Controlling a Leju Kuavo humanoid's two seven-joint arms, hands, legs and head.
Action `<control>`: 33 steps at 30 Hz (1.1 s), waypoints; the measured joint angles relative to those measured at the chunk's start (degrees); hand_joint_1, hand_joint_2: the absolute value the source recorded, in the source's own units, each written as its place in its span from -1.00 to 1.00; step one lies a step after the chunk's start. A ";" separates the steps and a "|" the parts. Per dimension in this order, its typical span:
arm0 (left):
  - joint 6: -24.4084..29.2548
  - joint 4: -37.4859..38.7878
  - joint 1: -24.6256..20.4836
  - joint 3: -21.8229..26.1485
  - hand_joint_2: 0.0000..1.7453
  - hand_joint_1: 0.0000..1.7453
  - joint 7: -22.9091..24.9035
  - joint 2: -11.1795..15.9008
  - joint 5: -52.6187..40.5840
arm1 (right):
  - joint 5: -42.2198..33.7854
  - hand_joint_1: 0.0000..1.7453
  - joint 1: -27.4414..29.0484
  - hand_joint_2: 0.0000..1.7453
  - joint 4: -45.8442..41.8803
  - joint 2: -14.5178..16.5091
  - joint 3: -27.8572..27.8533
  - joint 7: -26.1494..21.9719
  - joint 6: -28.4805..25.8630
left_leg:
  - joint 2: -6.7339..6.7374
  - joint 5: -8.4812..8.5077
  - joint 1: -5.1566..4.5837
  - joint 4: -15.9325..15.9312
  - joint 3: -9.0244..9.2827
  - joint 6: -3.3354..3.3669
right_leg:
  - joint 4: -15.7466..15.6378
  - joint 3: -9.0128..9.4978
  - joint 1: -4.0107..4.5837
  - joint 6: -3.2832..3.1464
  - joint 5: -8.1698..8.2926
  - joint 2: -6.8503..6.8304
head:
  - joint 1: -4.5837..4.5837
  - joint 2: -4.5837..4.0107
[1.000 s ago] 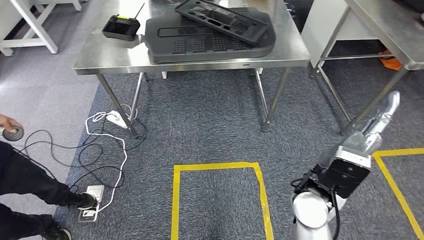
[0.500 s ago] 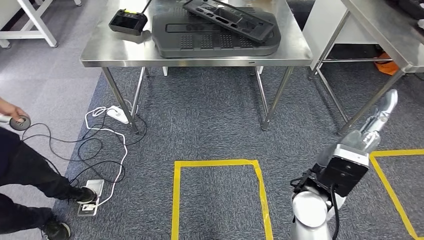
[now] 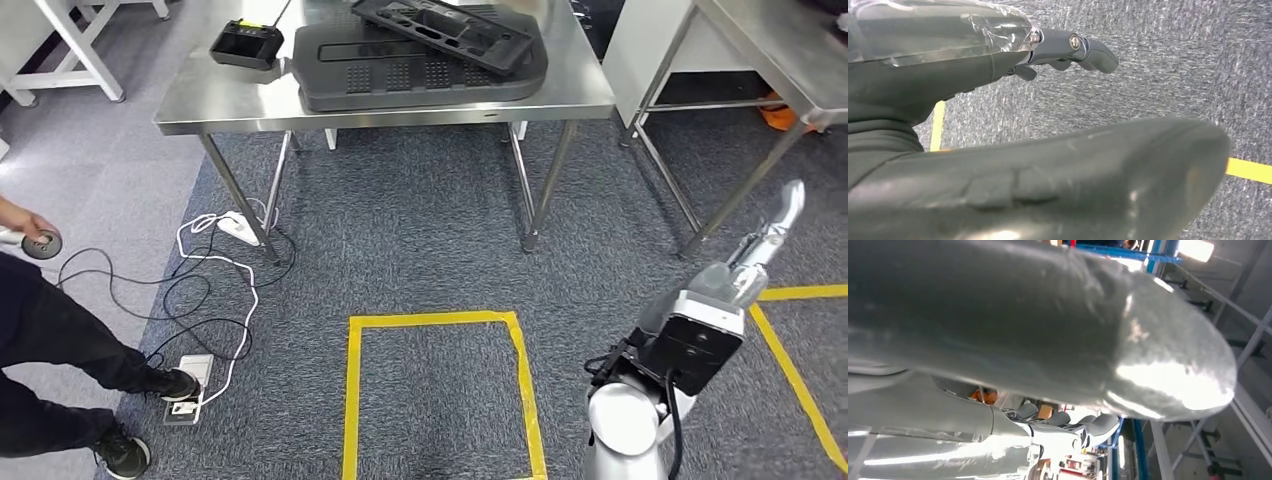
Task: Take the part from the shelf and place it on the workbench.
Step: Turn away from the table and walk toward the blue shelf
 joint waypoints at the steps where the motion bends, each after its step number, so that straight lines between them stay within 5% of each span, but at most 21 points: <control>1: 0.00 0.00 0.04 -0.01 -1.00 -1.00 0.02 0.00 -0.04 | -0.04 -1.00 0.01 -1.00 0.01 0.00 -0.03 -0.10 0.00 | 0.00 -1.78 0.03 3.60 -1.28 -0.11 | 0.05 -0.28 0.08 -0.12 0.17 -0.07 | -0.39 0.00; 3: 0.00 0.00 0.12 -0.02 -1.00 -1.00 0.06 0.00 -0.11 | -0.11 -1.00 0.02 -1.00 0.01 0.00 -0.10 -0.22 0.00 | 0.01 -2.44 0.00 6.41 -1.65 -0.08 | 0.20 -0.77 0.23 -0.16 0.47 -0.10 | -0.72 0.00; 6: 0.00 0.00 0.08 -0.02 -1.00 -1.00 0.08 0.01 -0.24 | -0.16 -1.00 0.02 -1.00 0.01 0.00 -0.21 -0.25 0.00 | -0.05 1.85 -0.12 -3.22 4.32 0.69 | 0.57 -1.17 0.36 0.08 0.73 -0.02 | -1.10 0.00; 8: 0.01 0.00 0.00 -0.02 -1.00 -1.00 0.15 0.02 -0.38 | -0.18 -1.00 0.02 -1.00 0.01 0.01 -0.26 -0.23 0.00 | -0.07 3.37 -0.39 -8.35 6.71 1.16 | 0.89 -1.48 0.47 0.53 0.92 0.01 | -1.25 0.00; 12: 0.01 0.00 0.06 -0.02 -1.00 -1.00 0.29 0.02 -0.51 | -0.11 -1.00 0.06 -1.00 -0.02 0.00 -0.30 -0.21 0.00 | 0.15 4.34 -0.41 -9.25 6.19 2.25 | 1.33 -2.01 0.40 1.80 0.85 0.10 | -1.22 0.00; 14: 0.02 0.00 -0.07 -0.02 -1.00 -1.00 0.32 0.01 -0.58 | 0.15 -1.00 0.11 -1.00 -0.06 0.00 -0.36 -0.15 -0.01 | 0.37 5.10 -0.11 -9.67 5.62 2.98 | 5.13 -3.52 0.30 2.31 -2.37 0.22 | -0.65 0.00; 16: 0.01 0.00 -0.08 -0.04 -1.00 -1.00 0.34 0.01 -0.65 | 0.46 -1.00 0.26 -1.00 -0.07 0.00 -0.49 -0.03 -0.02 | 0.45 5.64 -0.18 -9.64 4.76 3.28 | 12.48 -6.21 0.14 2.82 -6.85 0.26 | 0.10 0.00; 18: 0.00 0.00 -0.02 -0.06 -1.00 -1.00 0.37 0.00 -0.69 | 0.62 -1.00 0.48 -1.00 -0.08 0.00 -0.68 0.08 -0.02 | 0.48 6.11 -0.21 -9.50 3.98 3.23 | 16.40 -6.97 0.01 3.11 -8.23 0.26 | 0.59 0.00; 19: 0.00 0.00 -0.01 -0.07 -1.00 -1.00 0.39 0.00 -0.72 | 0.66 -1.00 0.56 -1.00 -0.09 0.00 -0.78 0.13 -0.02 | 0.48 6.29 -0.20 -9.41 3.70 3.14 | 15.13 -5.76 -0.05 3.13 -7.31 0.25 | 0.84 0.00; 23: -0.02 0.00 -0.05 -0.09 -1.00 -1.00 0.42 -0.05 -0.76 | 0.57 -1.00 0.72 -1.00 -0.42 -0.01 -1.06 0.63 -0.03 | 0.43 6.76 -0.35 -8.81 3.07 2.38 | 1.01 2.33 0.05 2.51 -2.41 0.27 | 1.66 0.00; 26: -0.02 0.00 -0.06 -0.09 -1.00 -1.00 0.41 -0.05 -0.73 | 0.33 -1.00 1.25 -1.00 -0.59 -0.02 -1.15 1.42 -0.02 | 0.40 7.34 -0.42 -8.68 2.68 1.29 | -0.23 2.30 0.33 1.62 -1.81 0.43 | 1.37 0.00; 29: 0.00 0.00 -0.04 -0.09 -1.00 -1.00 0.40 -0.04 -0.73 | 0.14 -1.00 1.43 -1.00 -0.66 -0.02 -1.18 2.20 -0.02 | 0.13 4.30 -0.24 -5.07 1.26 0.41 | -0.60 1.64 0.04 0.49 -0.75 0.22 | 0.66 0.00; 31: 0.00 0.00 0.00 -0.09 -1.00 -1.00 0.40 -0.04 -0.75 | -0.14 -1.00 1.65 -1.00 -0.67 -0.03 -1.20 2.62 -0.02 | 0.06 -0.27 -0.17 2.01 -1.27 -0.06 | -0.42 0.87 0.06 0.08 -0.31 0.09 | -0.15 0.00; 33: 0.00 0.00 0.07 -0.09 -1.00 -1.00 0.40 -0.04 -0.76 | -0.48 -1.00 2.01 -1.00 -0.67 -0.04 -1.21 3.07 -0.02 | 0.07 -2.34 -0.16 6.95 -2.44 -0.24 | -0.11 0.12 0.14 0.01 -0.01 0.03 | -0.67 0.00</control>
